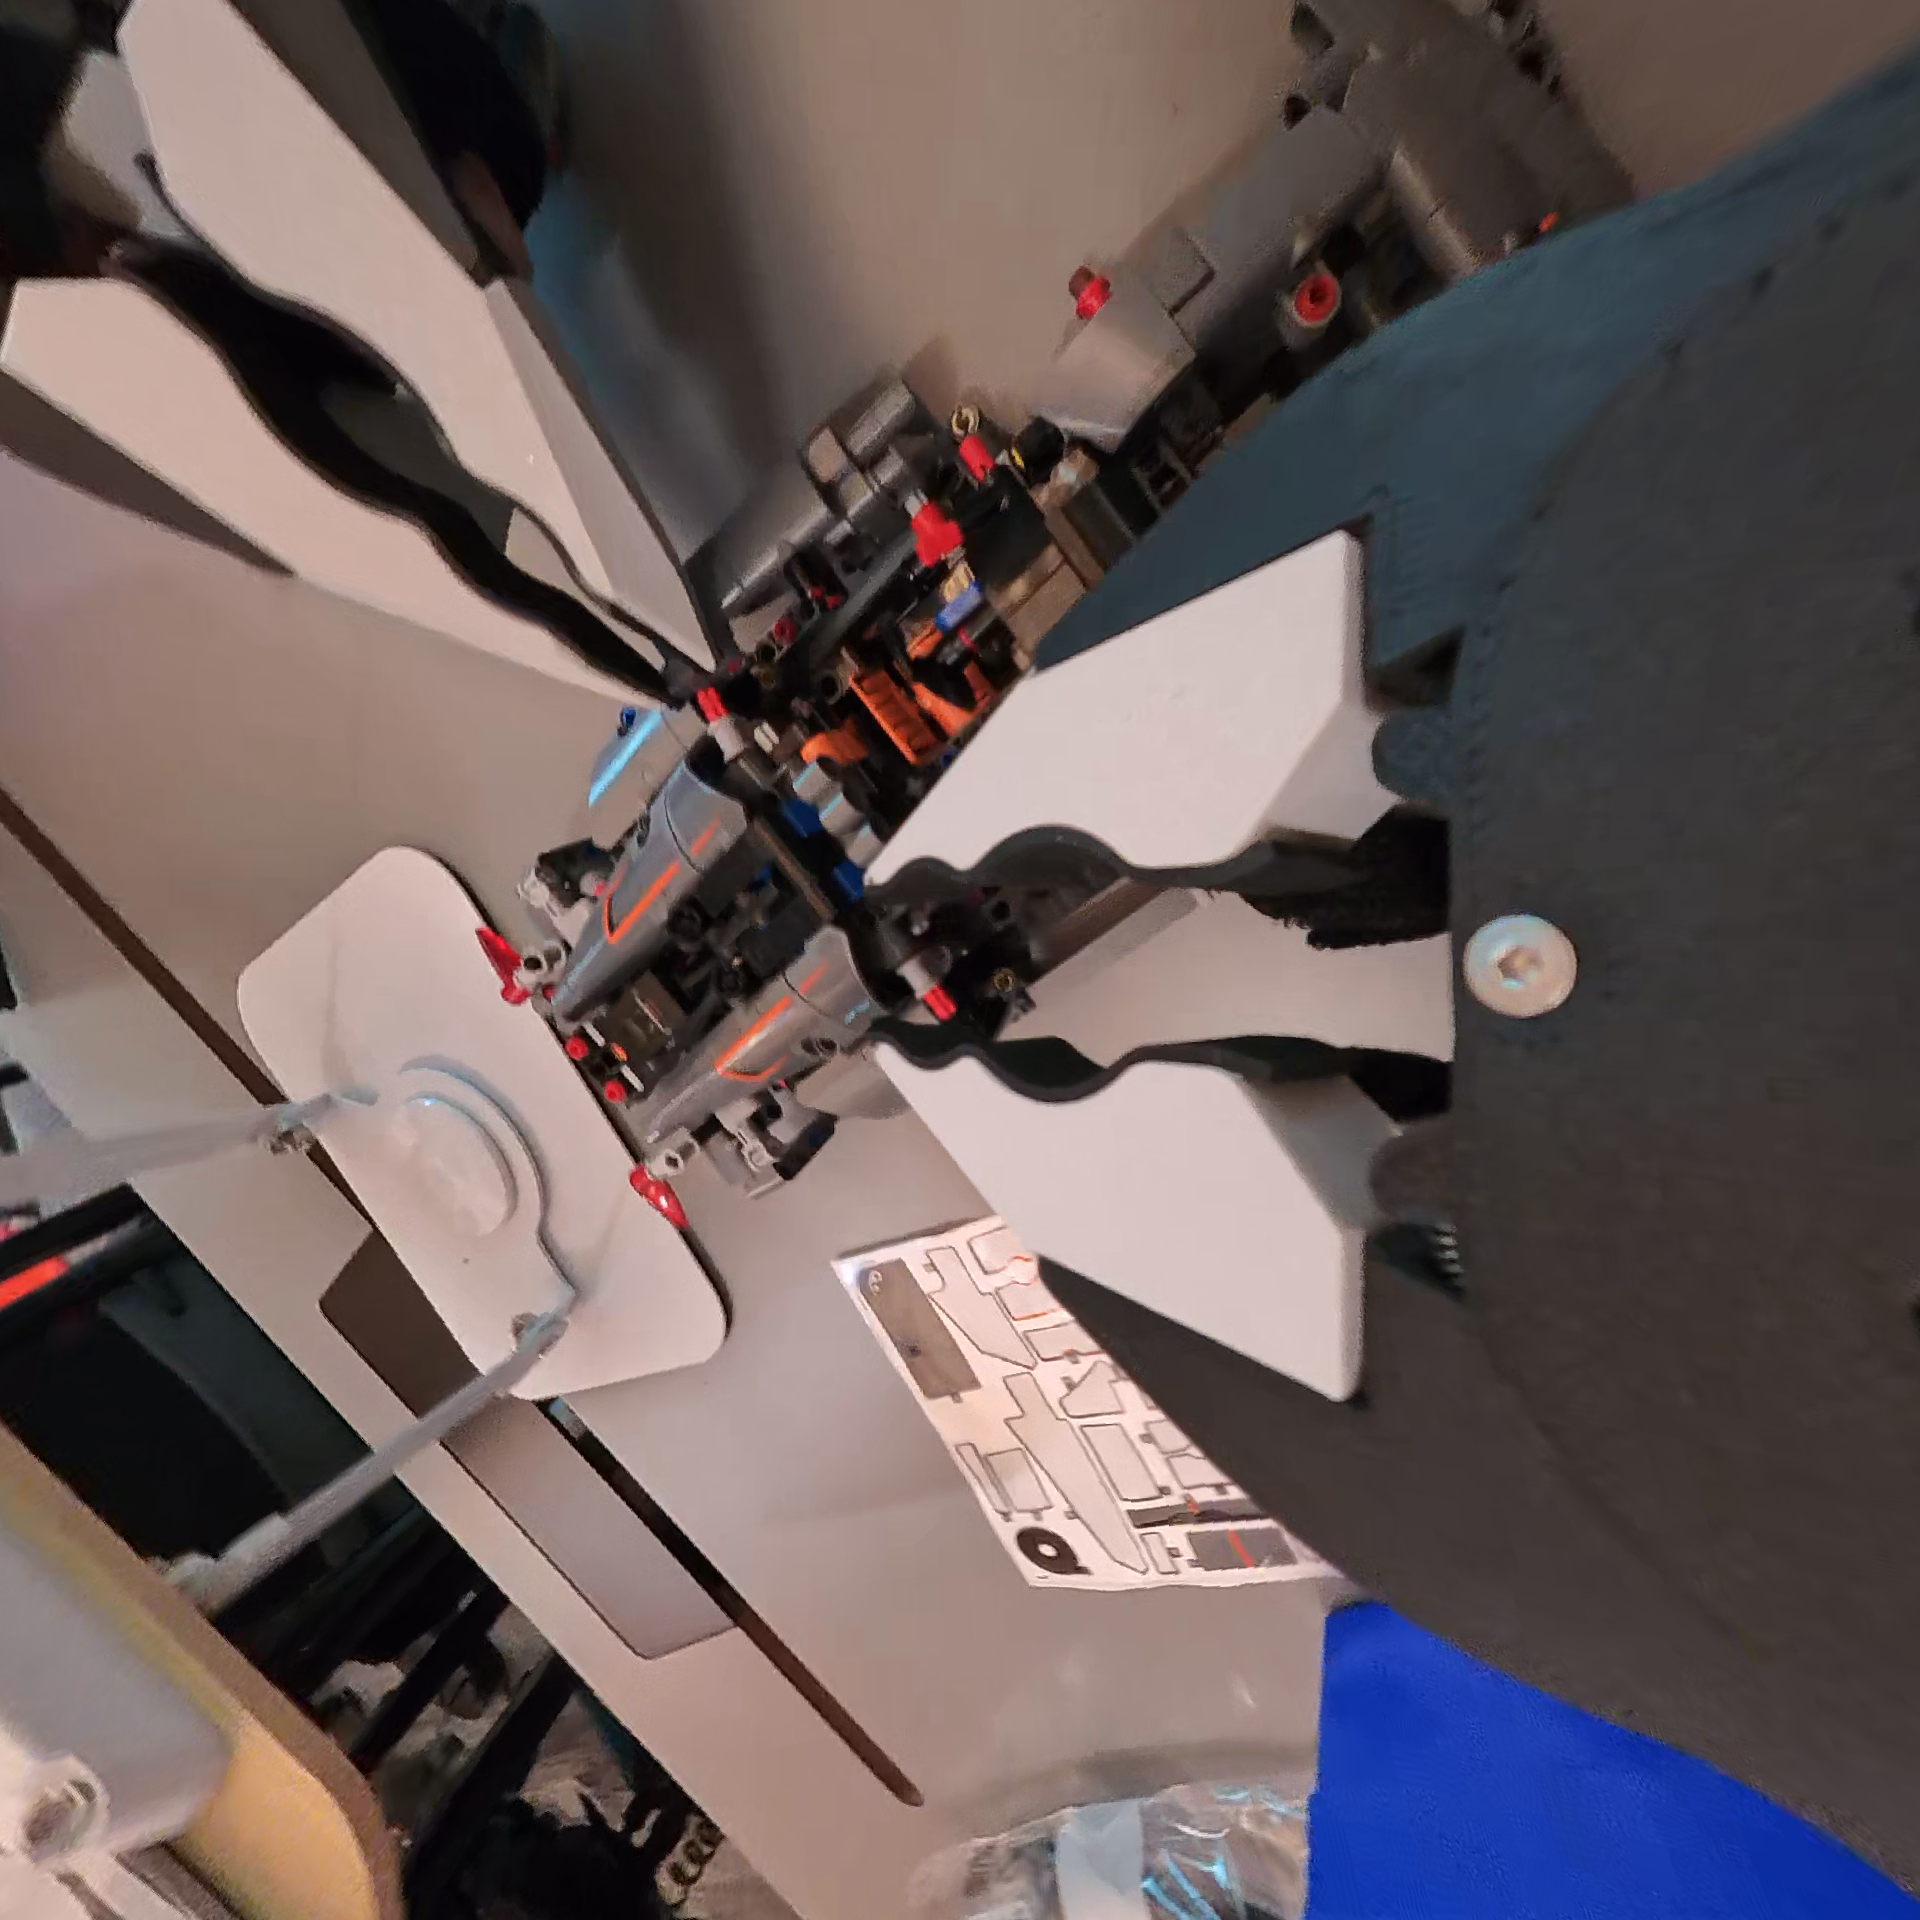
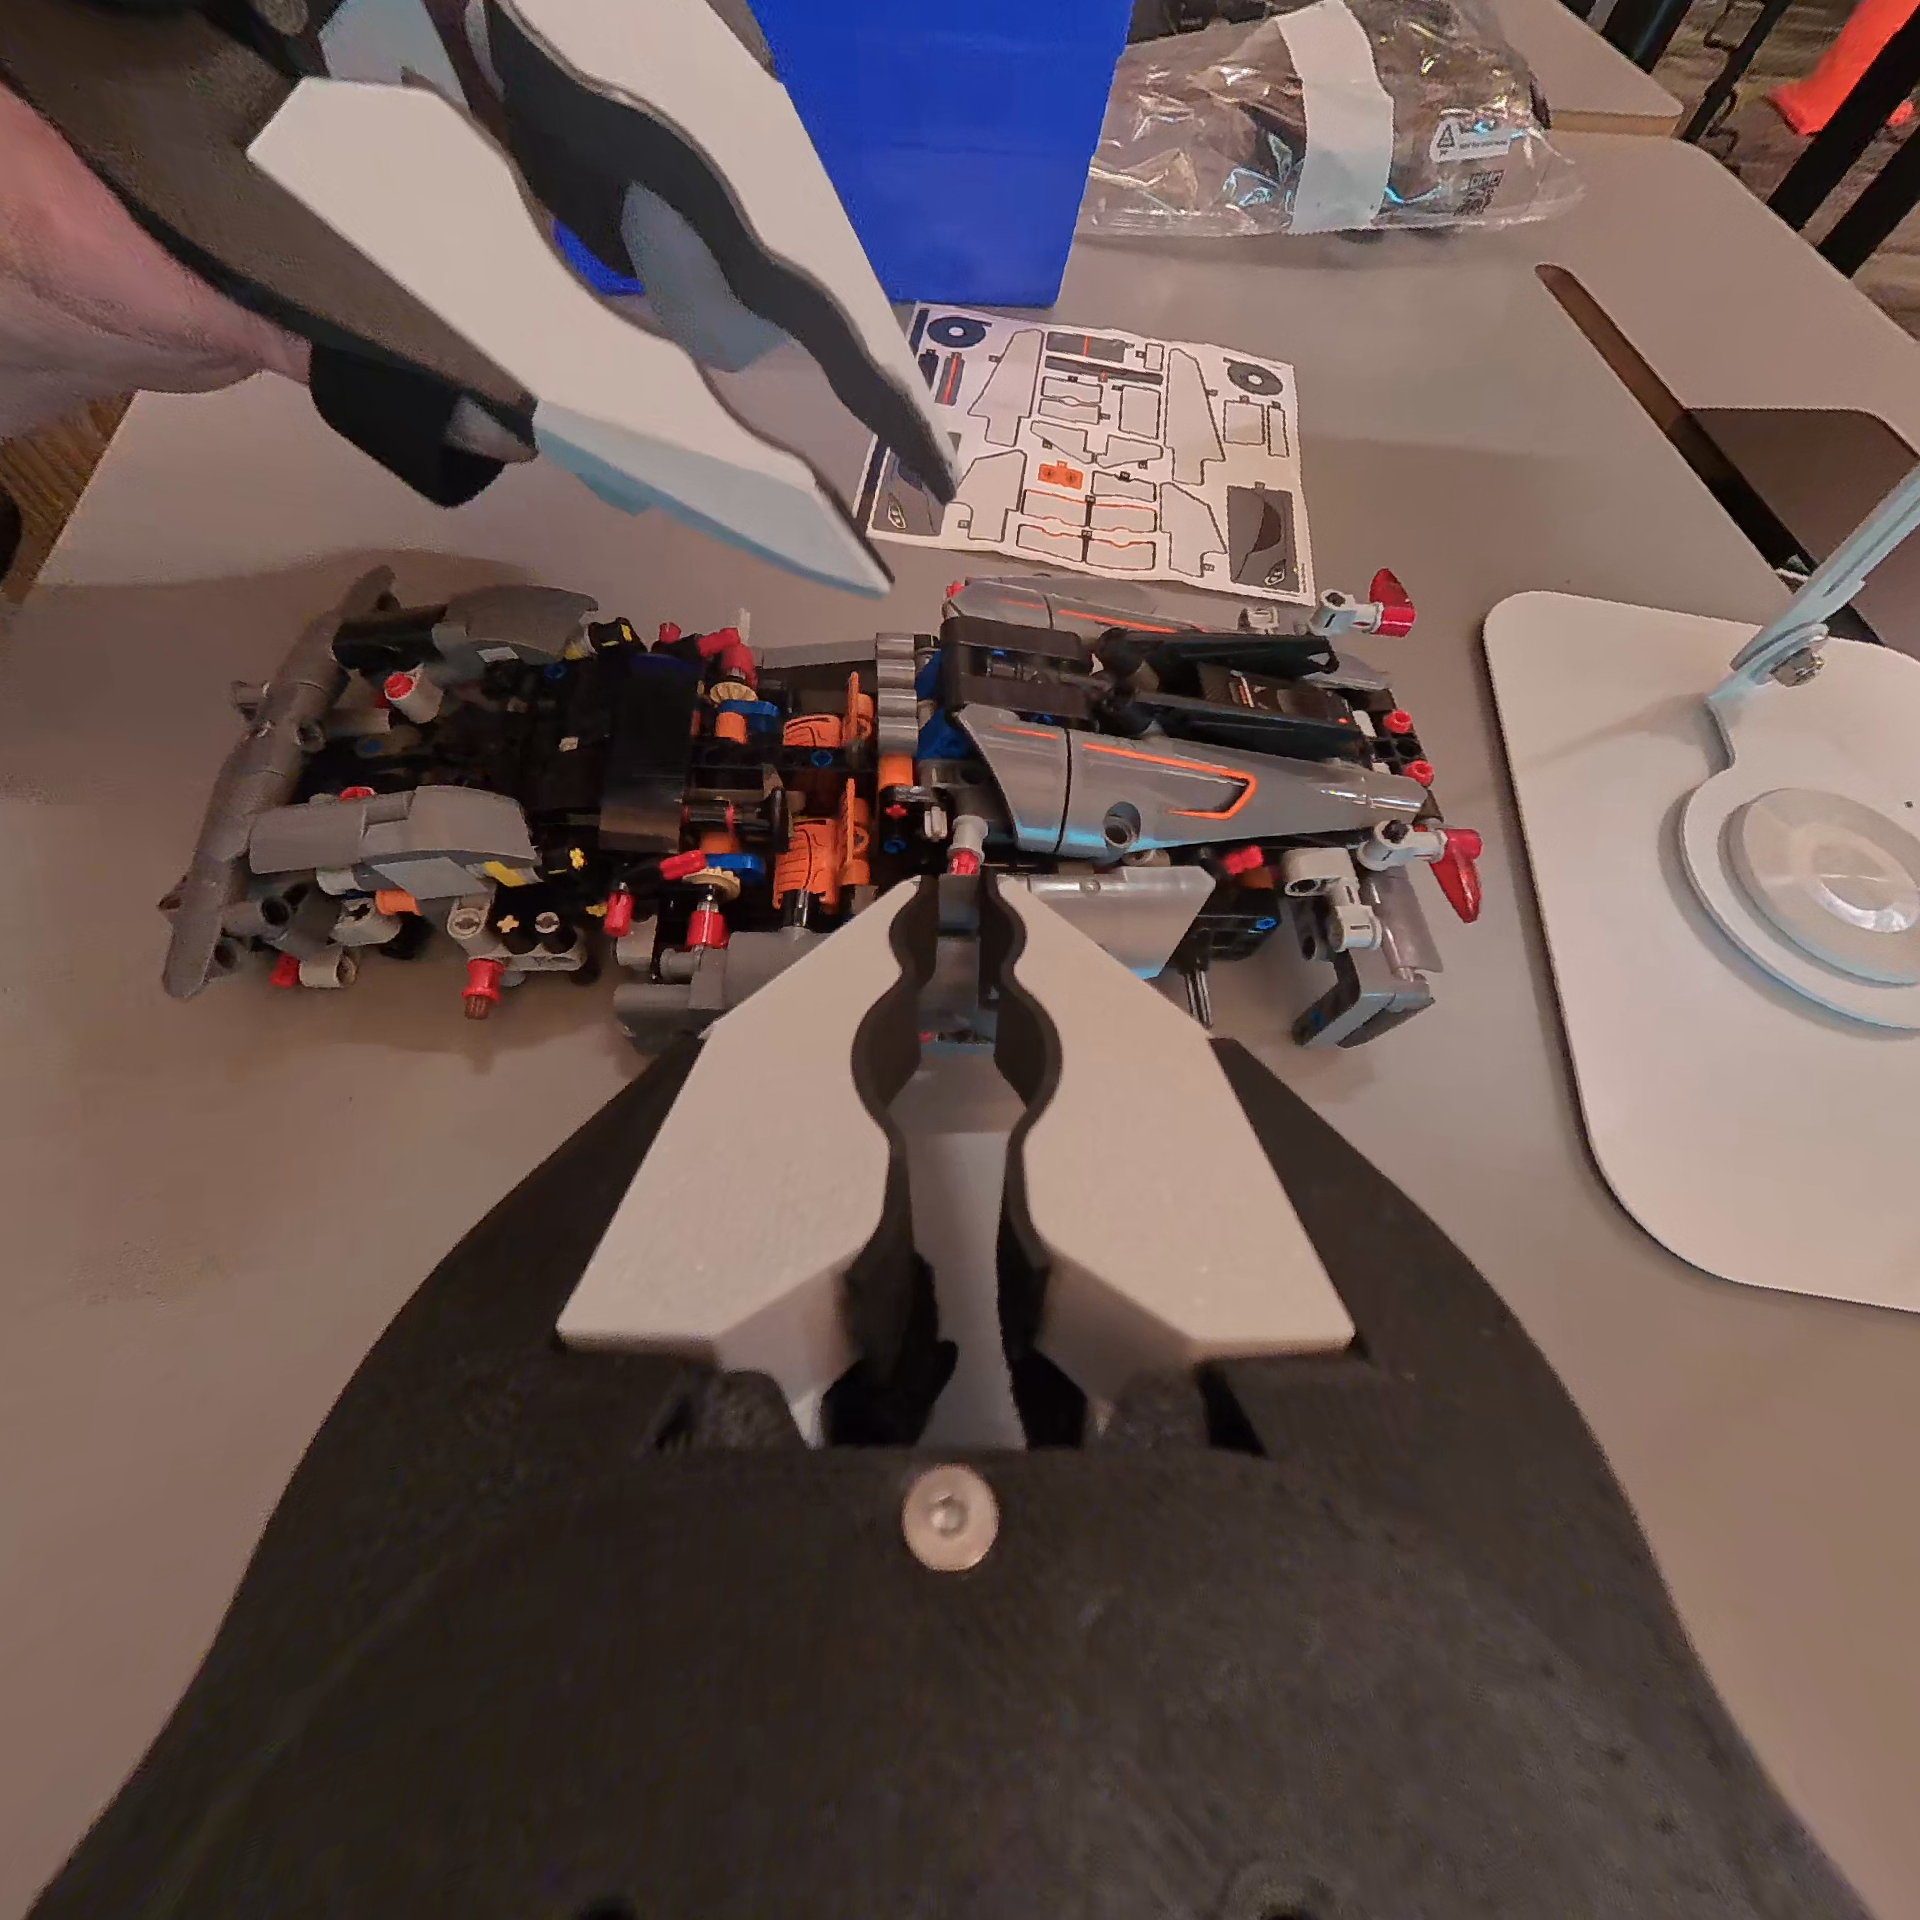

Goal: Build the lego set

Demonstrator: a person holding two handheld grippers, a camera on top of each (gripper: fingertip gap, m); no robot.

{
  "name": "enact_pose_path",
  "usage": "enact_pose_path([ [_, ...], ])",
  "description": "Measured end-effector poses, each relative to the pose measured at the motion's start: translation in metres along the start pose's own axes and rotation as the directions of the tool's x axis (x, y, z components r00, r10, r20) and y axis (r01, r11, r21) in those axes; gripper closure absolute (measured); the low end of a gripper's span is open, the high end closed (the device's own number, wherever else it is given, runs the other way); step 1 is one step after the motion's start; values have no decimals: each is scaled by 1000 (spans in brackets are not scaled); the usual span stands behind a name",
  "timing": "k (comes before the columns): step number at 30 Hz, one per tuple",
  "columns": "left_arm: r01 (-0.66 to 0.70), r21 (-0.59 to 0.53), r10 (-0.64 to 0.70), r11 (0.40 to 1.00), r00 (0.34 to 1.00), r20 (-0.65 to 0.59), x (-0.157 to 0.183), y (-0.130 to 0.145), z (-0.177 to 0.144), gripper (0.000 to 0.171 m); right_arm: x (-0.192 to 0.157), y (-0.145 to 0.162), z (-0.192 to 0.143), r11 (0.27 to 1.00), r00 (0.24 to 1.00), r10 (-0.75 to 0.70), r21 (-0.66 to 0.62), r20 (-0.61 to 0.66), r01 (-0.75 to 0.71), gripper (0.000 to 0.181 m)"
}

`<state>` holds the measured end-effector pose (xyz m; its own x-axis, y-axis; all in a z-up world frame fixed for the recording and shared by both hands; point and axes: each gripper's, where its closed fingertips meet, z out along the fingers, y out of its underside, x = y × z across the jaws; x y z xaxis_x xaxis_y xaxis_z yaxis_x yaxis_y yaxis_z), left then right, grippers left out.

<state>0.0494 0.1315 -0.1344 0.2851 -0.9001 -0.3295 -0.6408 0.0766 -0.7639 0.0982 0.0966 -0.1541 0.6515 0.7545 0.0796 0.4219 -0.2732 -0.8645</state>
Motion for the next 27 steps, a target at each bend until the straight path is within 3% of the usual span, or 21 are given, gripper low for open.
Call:
enact_pose_path([
  [5, -94, -40, 94, 995, 996, -8, 14, -2, 10, 151, -1, -2, -2, 1000, 1000, -20, 8, 2, 20, 176],
  [27, -80, -35, 79, 996, 997, -16, 17, -3, 10, 151, -9, -11, -7, 998, 999, -33, 45, 41, 31, 176],
])
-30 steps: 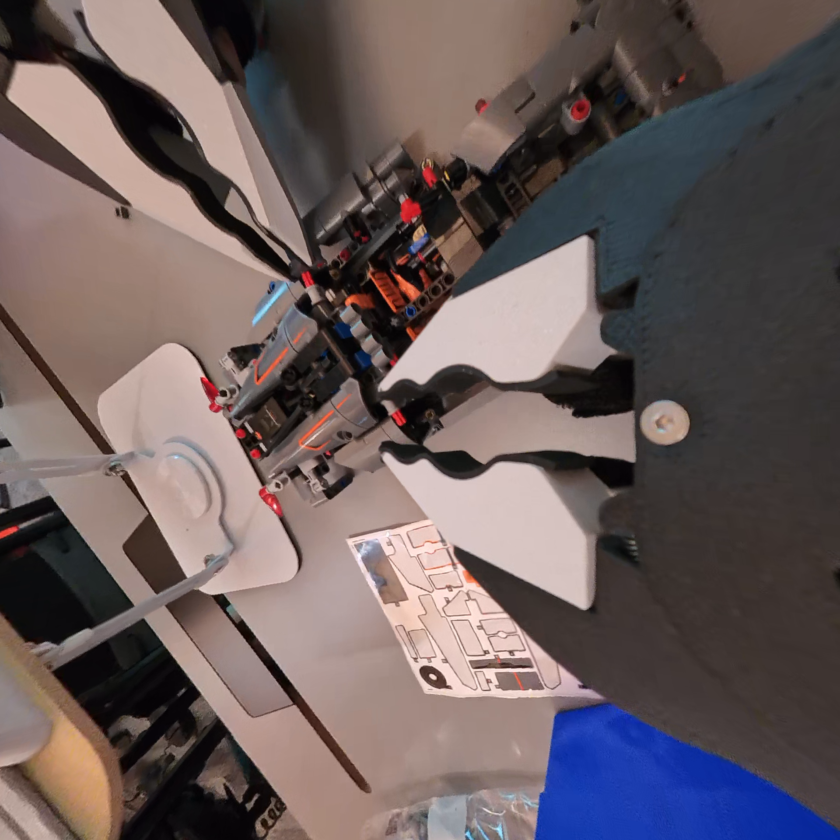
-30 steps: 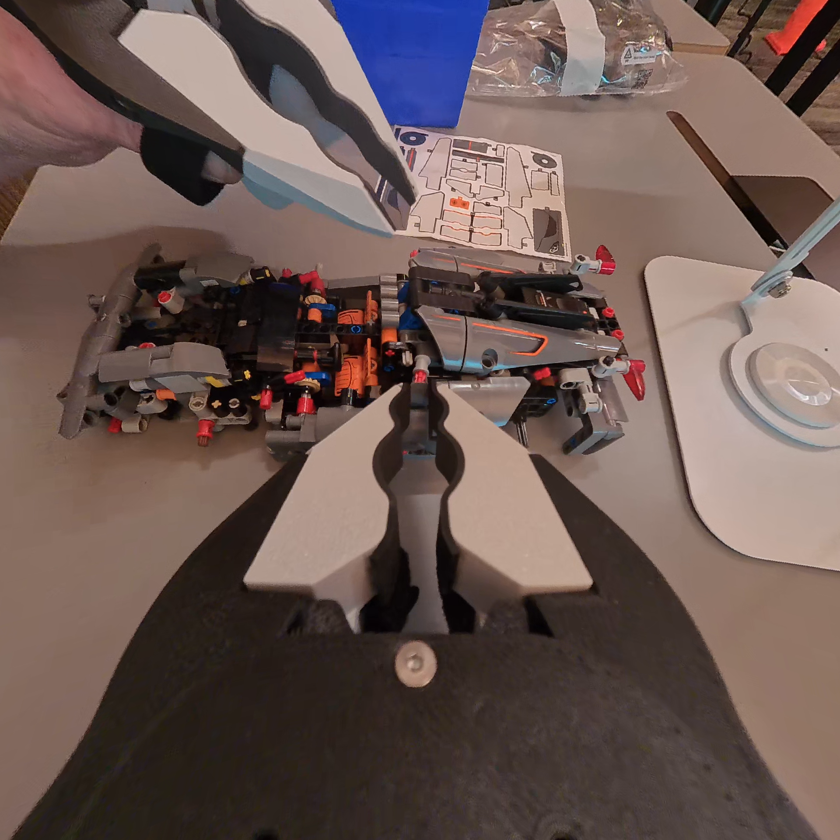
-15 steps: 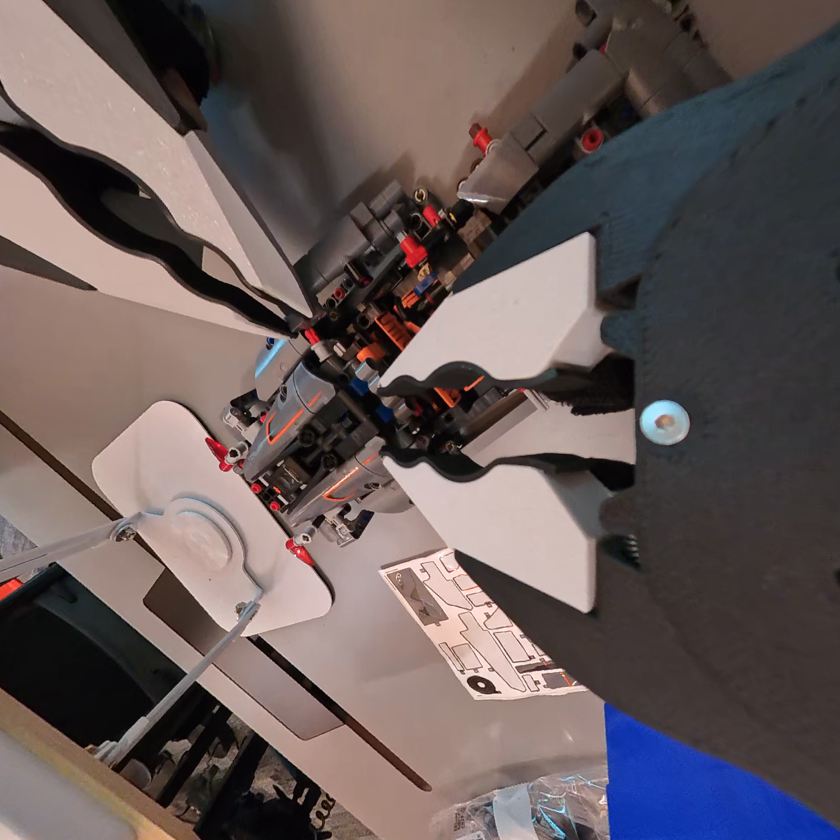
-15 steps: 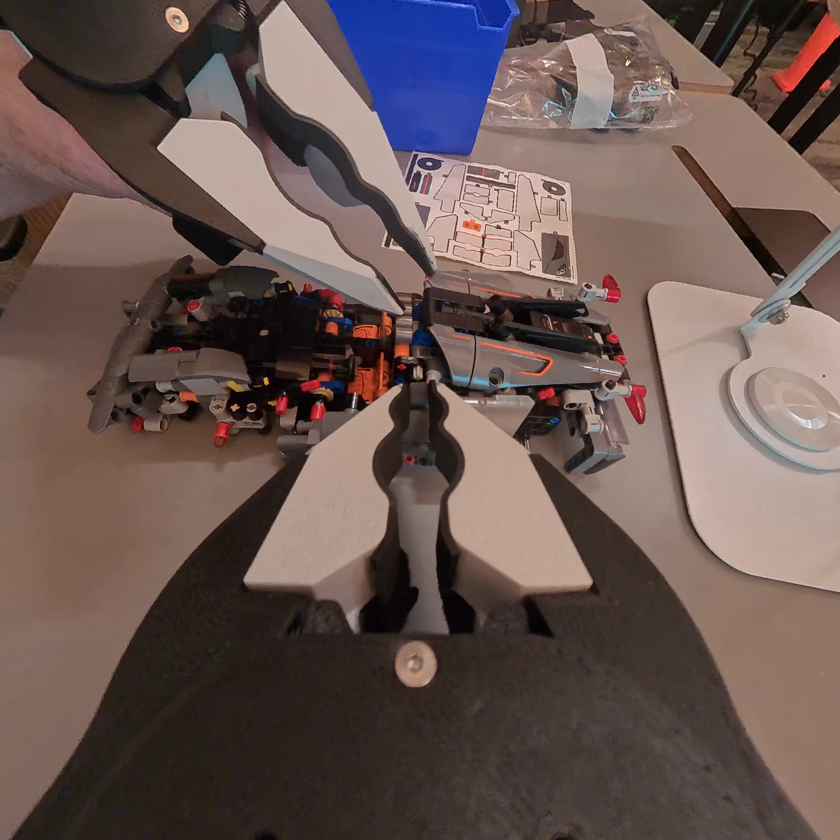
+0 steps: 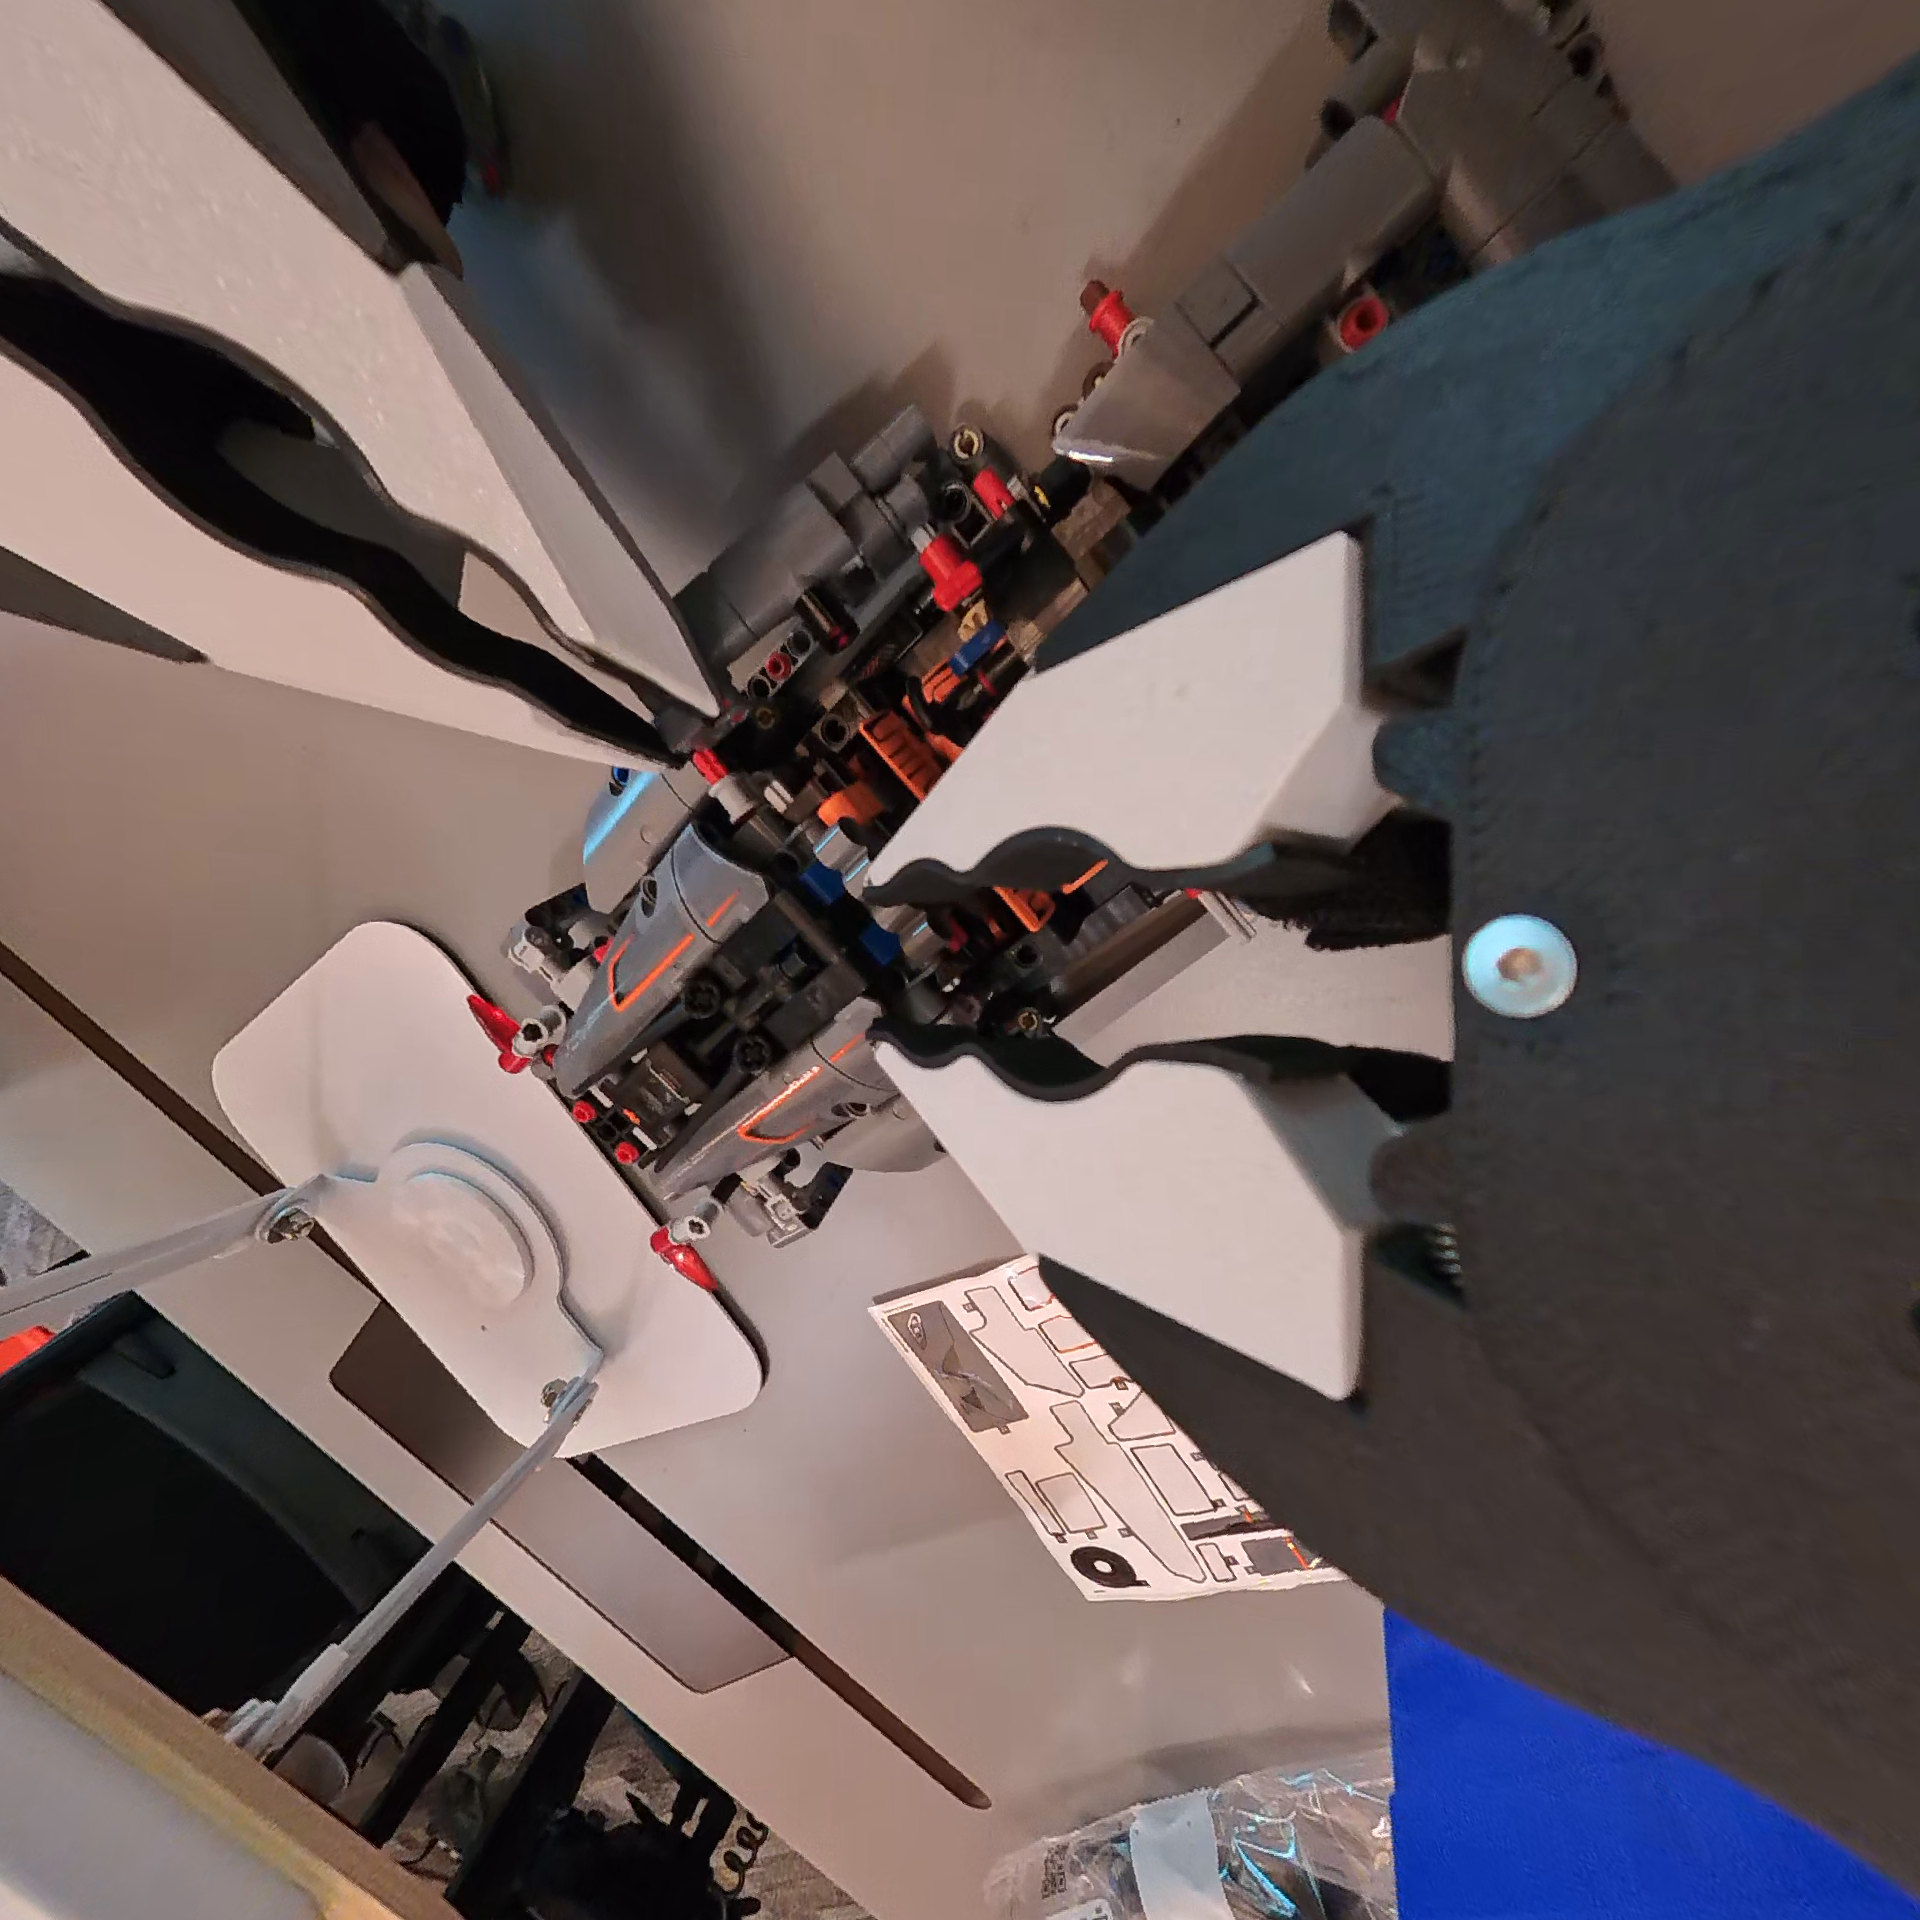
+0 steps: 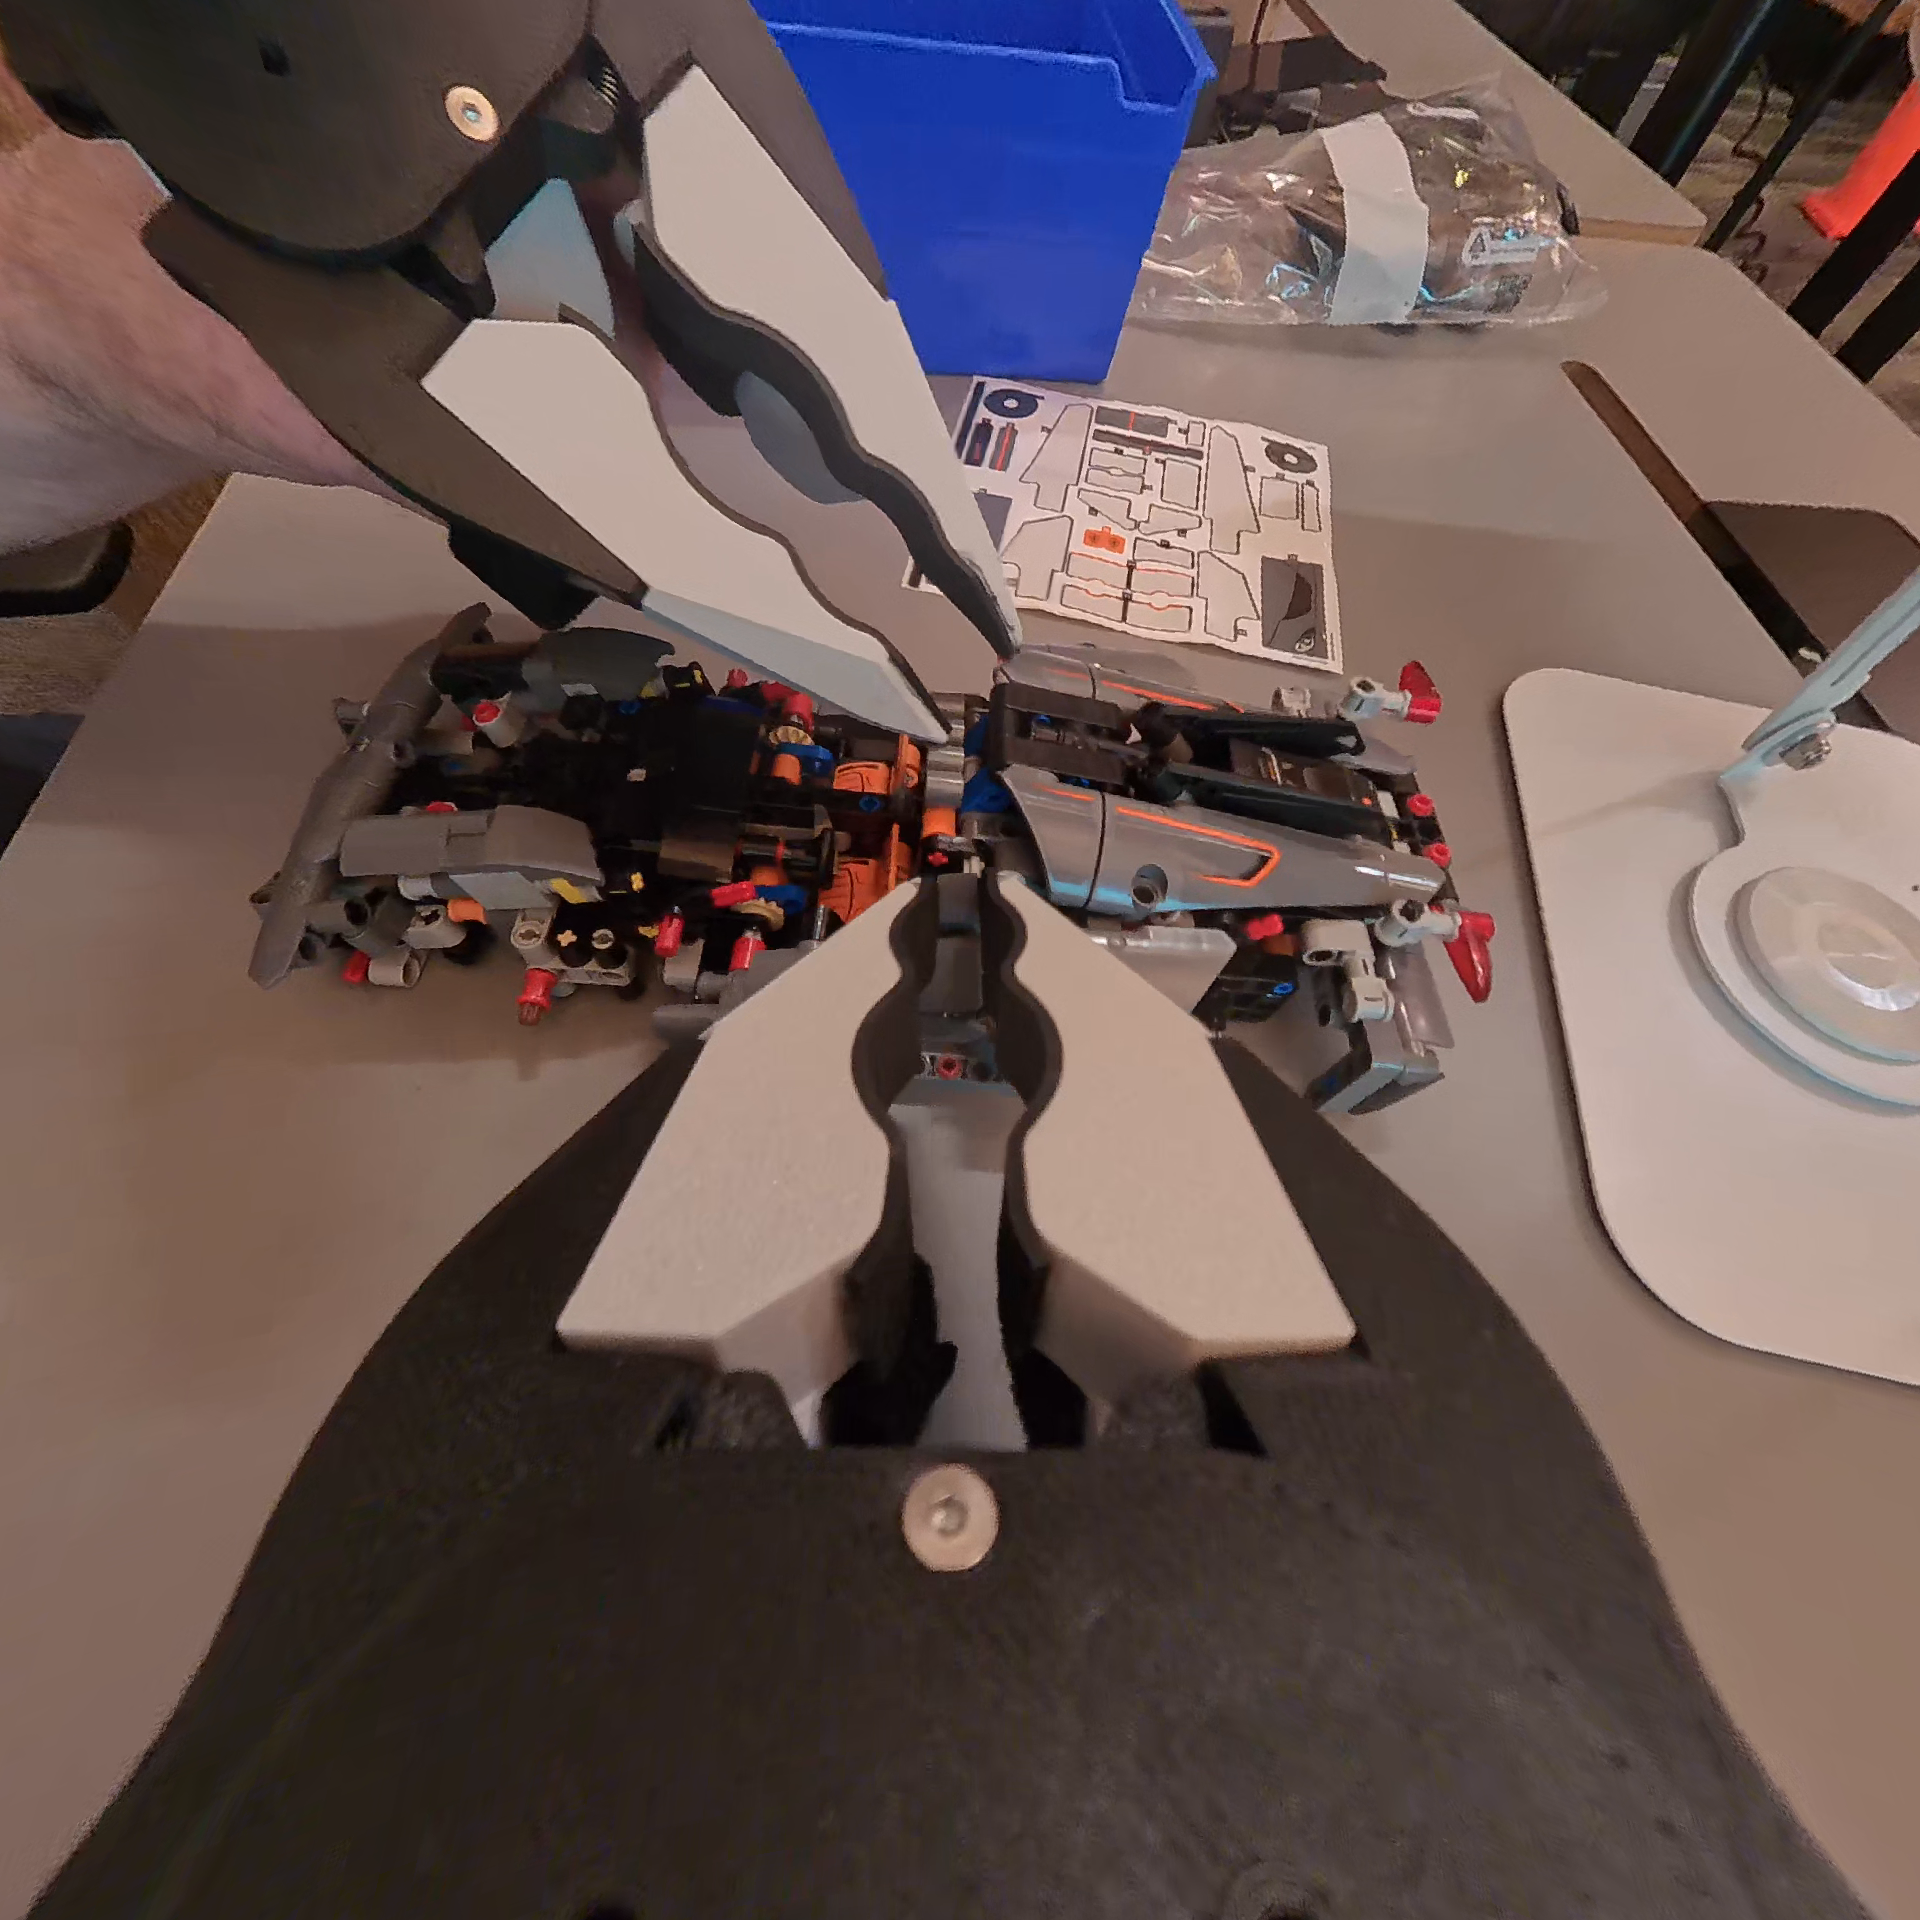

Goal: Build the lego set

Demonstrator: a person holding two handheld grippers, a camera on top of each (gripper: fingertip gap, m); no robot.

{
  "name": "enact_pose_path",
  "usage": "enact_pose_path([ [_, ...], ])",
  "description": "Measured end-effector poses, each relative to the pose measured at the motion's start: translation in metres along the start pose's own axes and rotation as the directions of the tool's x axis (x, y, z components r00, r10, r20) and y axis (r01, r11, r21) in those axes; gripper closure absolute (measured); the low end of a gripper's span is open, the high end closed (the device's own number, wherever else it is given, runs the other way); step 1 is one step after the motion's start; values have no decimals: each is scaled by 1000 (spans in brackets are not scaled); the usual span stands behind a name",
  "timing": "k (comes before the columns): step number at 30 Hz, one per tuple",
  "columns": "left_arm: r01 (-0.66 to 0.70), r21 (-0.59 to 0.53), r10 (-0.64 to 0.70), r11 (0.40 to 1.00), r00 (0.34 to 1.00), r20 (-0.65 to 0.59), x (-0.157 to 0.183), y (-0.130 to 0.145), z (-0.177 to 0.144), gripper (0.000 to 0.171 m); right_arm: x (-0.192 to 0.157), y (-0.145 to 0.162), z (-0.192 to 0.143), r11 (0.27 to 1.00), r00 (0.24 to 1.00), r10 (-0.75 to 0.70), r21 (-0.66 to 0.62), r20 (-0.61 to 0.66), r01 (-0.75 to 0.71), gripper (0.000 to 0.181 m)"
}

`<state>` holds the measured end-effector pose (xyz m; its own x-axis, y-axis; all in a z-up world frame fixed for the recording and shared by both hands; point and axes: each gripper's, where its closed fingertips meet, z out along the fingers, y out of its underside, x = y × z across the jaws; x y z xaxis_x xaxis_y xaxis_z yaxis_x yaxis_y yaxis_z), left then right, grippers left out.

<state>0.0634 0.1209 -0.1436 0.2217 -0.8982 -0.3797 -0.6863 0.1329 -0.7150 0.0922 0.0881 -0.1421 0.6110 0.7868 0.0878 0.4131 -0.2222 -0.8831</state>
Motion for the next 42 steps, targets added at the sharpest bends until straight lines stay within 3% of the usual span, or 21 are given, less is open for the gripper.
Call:
enact_pose_path([
  [9, 6, 2, -6, 1000, 1000, -4, 1, 1, 0, 150, -14, -12, 0, 998, 998, -46, 52, 50, 44, 176],
  [13, 2, -2, -2, 1000, 1000, 0, 1, 1, -1, 150, -4, -16, -10, 994, 998, 32, 107, 60, -39, 173],
  [18, -5, -10, 5, 1000, 1000, 0, 1, 1, -2, 150, 11, 1, -15, 994, 994, 93, 51, 48, -96, 170],
  [22, -3, -9, 3, 1000, 1000, 1, 1, 2, -2, 151, 3, 14, -10, 995, 990, 102, -21, 95, -101, 167],
  [29, -2, -11, 2, 1000, 1000, -3, 3, 2, -3, 152, -8, 13, -5, 995, 986, 95, -41, 135, -91, 163],
  [42, 19, 7, -19, 1000, 1000, -18, 3, 3, -3, 153, -30, -11, -20, 995, 970, -14, 104, 242, -12, 177],
])
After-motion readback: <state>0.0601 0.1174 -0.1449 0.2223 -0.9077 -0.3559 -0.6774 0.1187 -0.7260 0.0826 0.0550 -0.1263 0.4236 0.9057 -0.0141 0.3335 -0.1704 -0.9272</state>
